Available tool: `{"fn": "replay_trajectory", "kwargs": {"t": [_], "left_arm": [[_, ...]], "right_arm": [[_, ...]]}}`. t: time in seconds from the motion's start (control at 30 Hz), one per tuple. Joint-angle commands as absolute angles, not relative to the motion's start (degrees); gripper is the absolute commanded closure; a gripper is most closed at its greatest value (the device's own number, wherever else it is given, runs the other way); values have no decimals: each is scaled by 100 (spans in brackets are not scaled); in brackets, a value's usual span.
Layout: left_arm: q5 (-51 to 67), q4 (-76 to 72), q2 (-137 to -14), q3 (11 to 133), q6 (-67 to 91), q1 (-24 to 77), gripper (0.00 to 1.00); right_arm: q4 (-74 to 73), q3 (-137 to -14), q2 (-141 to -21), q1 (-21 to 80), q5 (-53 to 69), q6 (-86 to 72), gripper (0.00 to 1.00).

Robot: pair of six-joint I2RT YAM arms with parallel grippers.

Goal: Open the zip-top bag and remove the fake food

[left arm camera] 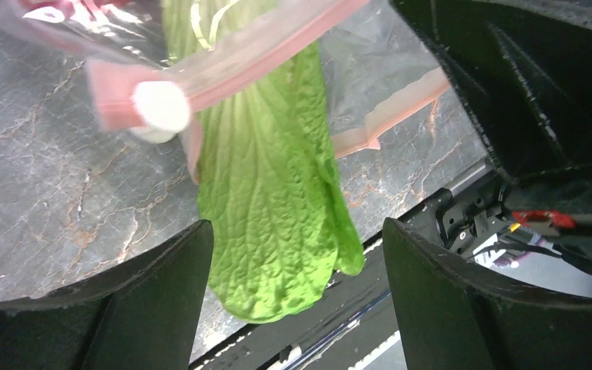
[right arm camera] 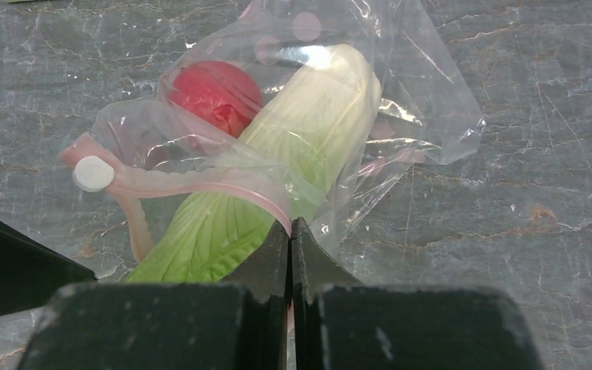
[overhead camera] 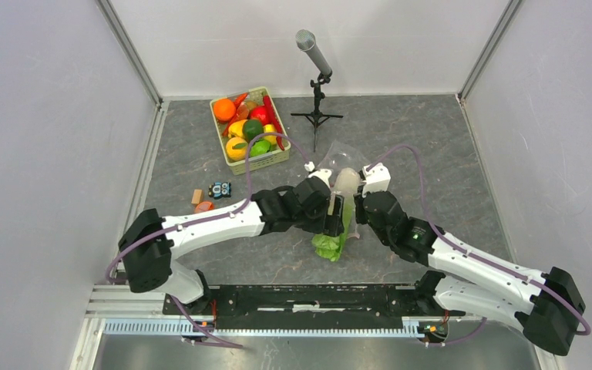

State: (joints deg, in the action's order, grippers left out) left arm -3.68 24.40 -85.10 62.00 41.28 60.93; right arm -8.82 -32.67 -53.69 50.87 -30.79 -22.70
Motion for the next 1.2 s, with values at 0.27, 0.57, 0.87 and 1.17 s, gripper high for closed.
{"fn": "replay_trajectory", "kwargs": {"t": [0.27,0.57,0.87,1.17], "left_arm": [[-2246,3234,-9491,7224,5045,7161,3],[-2936,3542,-10147,7455,5149,7404,10],[-2640,3177,-9726,7446,5020,7482,91],[-1939,3155,-8718,7789,4804,7330,98]], "right_arm": [[-955,-3665,-5399,5081,-3013,-2732,100],[-911,-3616,-5318,5072,-2930,-2819,100],[-1223,-3762,-5532,5070,-3293,-2461,100],[-1165,-3350,-5539,5072,-3654,-1887,100]]}}
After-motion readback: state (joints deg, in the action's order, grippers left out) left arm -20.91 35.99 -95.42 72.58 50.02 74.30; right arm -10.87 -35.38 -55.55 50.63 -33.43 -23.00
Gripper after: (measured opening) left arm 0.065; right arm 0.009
